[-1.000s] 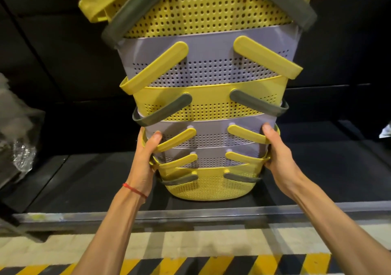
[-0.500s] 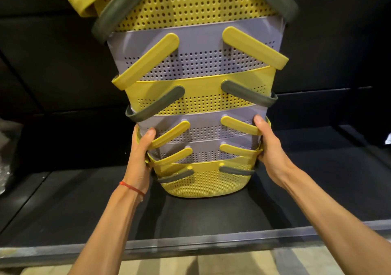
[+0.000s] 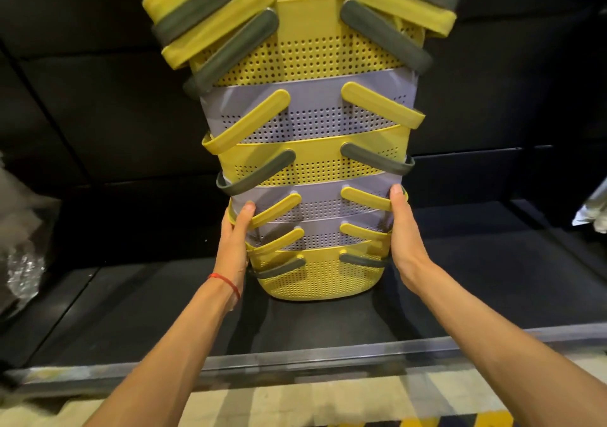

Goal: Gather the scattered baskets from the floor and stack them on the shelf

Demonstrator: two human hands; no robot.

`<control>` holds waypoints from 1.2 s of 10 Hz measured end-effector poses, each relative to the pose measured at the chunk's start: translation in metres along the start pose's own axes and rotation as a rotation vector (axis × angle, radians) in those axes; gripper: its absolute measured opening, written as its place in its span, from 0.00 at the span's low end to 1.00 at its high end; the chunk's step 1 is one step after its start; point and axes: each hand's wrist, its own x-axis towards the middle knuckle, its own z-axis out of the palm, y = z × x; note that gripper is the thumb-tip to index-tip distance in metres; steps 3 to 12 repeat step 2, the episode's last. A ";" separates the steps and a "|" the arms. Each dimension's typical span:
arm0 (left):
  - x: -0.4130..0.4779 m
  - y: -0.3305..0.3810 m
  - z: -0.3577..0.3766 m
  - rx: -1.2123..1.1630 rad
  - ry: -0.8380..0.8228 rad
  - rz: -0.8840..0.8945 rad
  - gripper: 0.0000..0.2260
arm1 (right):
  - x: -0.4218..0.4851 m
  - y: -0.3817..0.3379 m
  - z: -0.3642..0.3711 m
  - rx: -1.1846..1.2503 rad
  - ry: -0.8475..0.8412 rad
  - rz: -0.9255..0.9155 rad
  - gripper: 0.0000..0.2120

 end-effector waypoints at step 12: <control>-0.027 0.014 0.010 0.324 0.318 -0.023 0.39 | -0.044 -0.022 -0.001 -0.400 0.271 -0.127 0.36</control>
